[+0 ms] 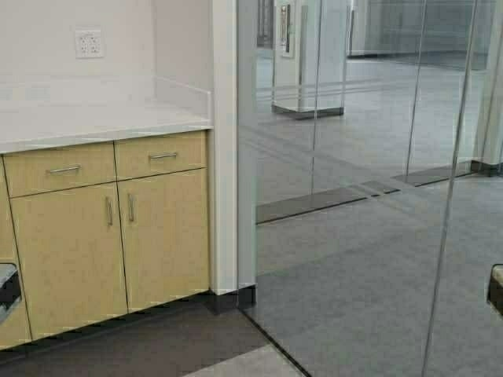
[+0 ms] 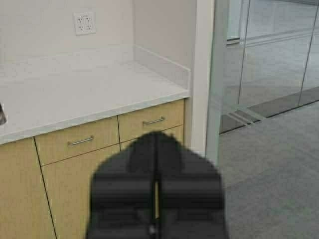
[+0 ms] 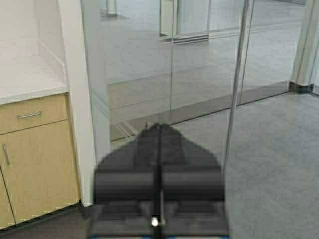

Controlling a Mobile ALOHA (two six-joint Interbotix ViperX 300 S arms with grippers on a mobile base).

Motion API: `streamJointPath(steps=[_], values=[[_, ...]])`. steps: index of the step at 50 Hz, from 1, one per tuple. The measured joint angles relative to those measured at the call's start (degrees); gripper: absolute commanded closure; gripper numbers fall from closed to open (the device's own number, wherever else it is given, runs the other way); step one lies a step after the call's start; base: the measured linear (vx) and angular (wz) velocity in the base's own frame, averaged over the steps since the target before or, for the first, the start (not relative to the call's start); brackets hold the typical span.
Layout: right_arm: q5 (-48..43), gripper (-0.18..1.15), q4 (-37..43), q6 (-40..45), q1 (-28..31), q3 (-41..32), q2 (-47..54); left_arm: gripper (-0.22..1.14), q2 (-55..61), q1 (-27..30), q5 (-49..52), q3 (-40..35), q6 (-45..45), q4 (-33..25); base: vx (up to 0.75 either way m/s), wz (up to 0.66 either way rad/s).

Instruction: Get the cloth and wipe up the spill under the wine glass

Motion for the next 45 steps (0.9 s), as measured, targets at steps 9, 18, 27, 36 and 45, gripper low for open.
streamJointPath(steps=[9, 18, 27, 36, 45], values=[[0.00, 0.92, 0.00, 0.00, 0.62, 1.67, 0.18, 0.89, -6.33, -0.79, 0.18, 1.67, -1.32, 0.00, 0.00, 0.00], [0.18, 0.92, 0.00, -0.35, 0.62, 1.23, 0.26, 0.89, -5.71, -0.79, 0.88, 1.67, -1.67, 0.00, 0.00, 0.00], [0.97, 0.92, -1.05, -0.70, 0.62, 0.79, 1.41, 0.89, -0.44, -0.79, 2.02, 0.18, -3.08, 0.00, 0.03, -0.02], [1.14, 0.92, -1.14, -0.53, 0.62, 0.62, 2.81, 0.89, 1.49, -0.79, 2.11, -0.18, -3.43, 0.00, 0.09, -0.05], [1.23, 0.92, -1.14, 0.00, 0.62, 0.62, 2.99, 0.89, 1.41, -0.79, 2.11, -0.18, -3.60, 0.00, 0.15, -0.05]])
